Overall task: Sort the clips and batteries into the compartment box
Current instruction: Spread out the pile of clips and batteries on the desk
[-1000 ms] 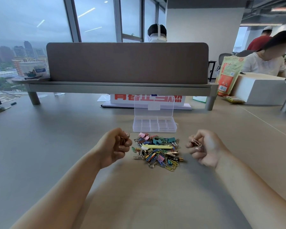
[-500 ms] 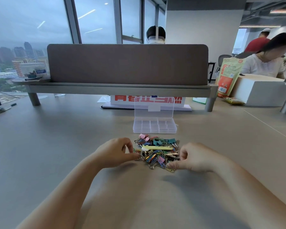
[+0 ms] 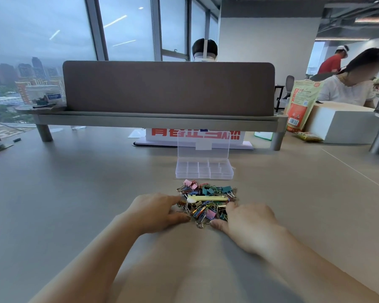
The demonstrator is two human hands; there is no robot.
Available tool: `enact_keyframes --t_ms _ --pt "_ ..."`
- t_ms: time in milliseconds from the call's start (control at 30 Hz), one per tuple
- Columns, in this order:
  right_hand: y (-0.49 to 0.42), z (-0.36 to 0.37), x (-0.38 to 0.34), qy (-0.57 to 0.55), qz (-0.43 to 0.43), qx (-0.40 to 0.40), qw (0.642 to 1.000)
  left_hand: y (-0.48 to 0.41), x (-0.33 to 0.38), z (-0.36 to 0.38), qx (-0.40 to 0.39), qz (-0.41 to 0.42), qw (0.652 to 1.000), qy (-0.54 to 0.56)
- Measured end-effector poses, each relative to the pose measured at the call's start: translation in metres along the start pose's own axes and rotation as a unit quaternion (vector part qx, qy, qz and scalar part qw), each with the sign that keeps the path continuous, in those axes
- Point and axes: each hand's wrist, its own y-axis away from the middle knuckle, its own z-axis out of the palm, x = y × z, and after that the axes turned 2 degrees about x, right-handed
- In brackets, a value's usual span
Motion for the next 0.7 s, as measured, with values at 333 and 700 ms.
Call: enact_keyframes --t_ms 333,700 --pt "0.002 0.009 -0.003 0.003 -0.039 0.059 0.997 0.000 0.016 0.016 0.043 -0.024 0.997 -0.056" --pt "0.000 0.008 0.000 -0.055 -0.034 0.060 0.996 0.002 0.017 0.017 0.052 -0.029 0.998 0.018"
